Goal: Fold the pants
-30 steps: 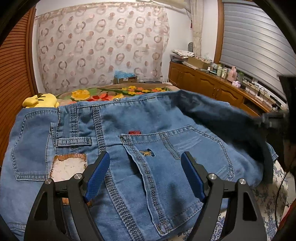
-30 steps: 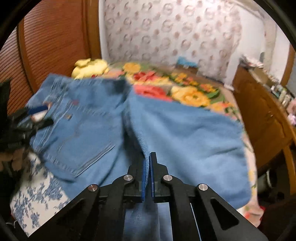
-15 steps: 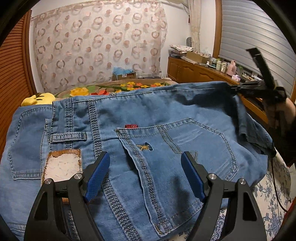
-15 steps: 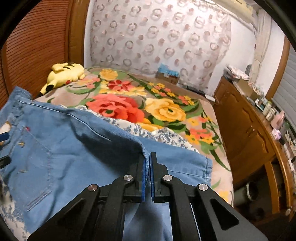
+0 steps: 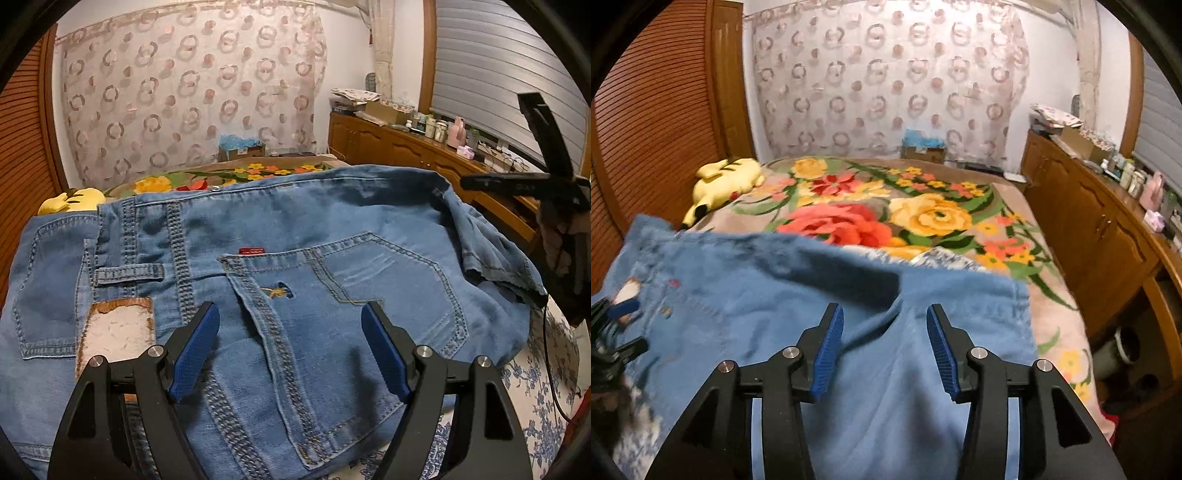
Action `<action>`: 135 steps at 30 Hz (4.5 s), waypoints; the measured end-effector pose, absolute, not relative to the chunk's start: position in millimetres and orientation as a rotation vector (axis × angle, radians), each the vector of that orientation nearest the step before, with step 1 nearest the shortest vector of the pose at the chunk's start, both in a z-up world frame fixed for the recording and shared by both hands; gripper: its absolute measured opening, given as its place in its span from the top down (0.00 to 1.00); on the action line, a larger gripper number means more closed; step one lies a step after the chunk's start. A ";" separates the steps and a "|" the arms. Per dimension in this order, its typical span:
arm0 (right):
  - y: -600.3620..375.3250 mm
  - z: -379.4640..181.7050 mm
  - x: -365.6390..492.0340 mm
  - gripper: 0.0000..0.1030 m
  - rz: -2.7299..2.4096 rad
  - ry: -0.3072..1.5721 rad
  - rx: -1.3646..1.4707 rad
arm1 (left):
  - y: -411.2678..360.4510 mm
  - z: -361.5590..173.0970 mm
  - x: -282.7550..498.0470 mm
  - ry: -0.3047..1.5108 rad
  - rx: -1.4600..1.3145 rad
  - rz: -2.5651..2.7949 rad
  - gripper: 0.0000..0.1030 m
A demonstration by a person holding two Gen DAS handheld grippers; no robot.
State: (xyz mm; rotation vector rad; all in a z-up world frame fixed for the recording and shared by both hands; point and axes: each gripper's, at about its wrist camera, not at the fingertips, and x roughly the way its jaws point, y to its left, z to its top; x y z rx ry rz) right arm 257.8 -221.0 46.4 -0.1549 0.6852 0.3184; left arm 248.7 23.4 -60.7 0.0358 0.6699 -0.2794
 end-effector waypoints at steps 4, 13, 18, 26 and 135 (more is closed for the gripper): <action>-221.6 30.5 234.2 0.52 0.360 0.742 -0.172 | 14.1 -64.8 247.5 0.689 0.057 -0.311 0.23; -222.7 4.8 211.6 0.52 0.389 0.822 -0.196 | 6.1 -72.2 249.9 0.738 0.080 -0.325 0.23; -225.5 2.2 209.0 0.52 0.391 0.845 -0.237 | 5.1 -75.3 251.6 0.756 0.096 -0.319 0.22; -220.3 -10.2 204.7 0.52 0.392 0.857 -0.285 | 4.2 -76.6 254.1 0.772 0.099 -0.318 0.22; -369.3 27.3 155.4 0.95 0.136 0.787 0.153 | 72.4 -41.6 171.5 0.729 -0.037 -0.107 0.22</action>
